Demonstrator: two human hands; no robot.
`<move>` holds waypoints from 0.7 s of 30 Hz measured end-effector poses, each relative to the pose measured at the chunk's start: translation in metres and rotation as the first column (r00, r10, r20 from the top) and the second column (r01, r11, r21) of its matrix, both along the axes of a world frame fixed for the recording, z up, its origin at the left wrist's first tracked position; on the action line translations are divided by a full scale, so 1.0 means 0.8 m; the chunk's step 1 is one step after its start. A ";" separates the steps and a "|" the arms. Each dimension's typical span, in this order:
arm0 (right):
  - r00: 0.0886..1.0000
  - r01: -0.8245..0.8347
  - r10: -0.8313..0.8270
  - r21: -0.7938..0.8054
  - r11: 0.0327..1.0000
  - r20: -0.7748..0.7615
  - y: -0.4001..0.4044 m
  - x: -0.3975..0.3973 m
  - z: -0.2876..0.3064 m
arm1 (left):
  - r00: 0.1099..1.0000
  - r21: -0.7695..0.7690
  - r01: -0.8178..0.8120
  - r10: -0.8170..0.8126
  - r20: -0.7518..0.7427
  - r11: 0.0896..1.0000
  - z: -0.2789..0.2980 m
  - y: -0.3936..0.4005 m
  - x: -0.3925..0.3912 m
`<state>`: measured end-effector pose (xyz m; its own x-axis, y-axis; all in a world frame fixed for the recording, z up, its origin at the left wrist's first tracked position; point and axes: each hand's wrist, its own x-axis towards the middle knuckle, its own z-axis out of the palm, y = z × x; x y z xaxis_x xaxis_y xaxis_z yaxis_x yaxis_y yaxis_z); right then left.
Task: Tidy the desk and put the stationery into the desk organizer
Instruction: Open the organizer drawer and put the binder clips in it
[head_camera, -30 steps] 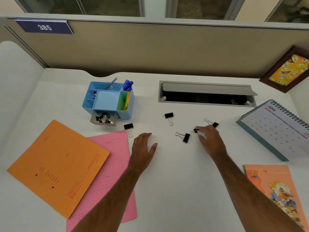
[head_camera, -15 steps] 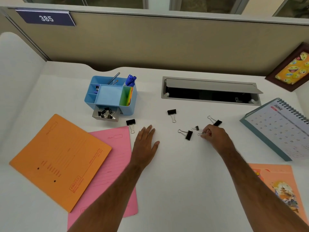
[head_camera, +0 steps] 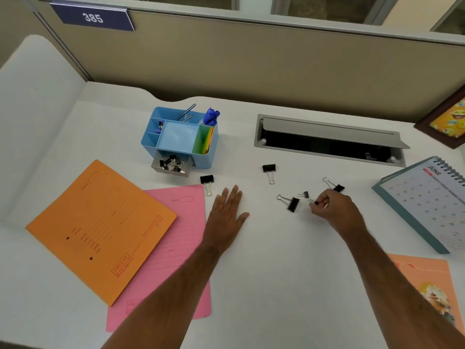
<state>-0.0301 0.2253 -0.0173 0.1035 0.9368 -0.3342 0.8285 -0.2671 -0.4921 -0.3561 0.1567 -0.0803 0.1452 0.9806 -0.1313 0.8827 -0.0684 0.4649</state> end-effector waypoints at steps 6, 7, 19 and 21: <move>0.982 -0.110 0.130 0.139 0.984 -0.138 0.032 -0.079 0.024 | 0.999 0.035 0.001 0.001 -0.047 0.999 -0.006 -0.004 0.002; 0.978 -0.127 0.149 0.150 0.981 -0.149 0.037 -0.096 0.027 | 0.999 0.043 0.003 -0.001 -0.054 0.999 -0.007 -0.005 0.003; 0.857 -0.483 0.508 0.218 0.848 -0.080 0.086 -0.316 0.076 | 0.997 0.069 0.008 -0.003 -0.080 0.998 -0.019 -0.006 0.005; 0.811 -0.564 0.585 0.225 0.795 -0.032 0.086 -0.347 0.078 | 0.996 0.065 0.014 -0.008 -0.085 0.998 -0.019 -0.005 0.005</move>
<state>-0.3074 0.2943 0.0448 -0.4969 0.8597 -0.1182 0.7452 0.3529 -0.5658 -0.3518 0.1524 -0.0954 0.1471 0.9860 -0.0789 0.9179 -0.1064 0.3824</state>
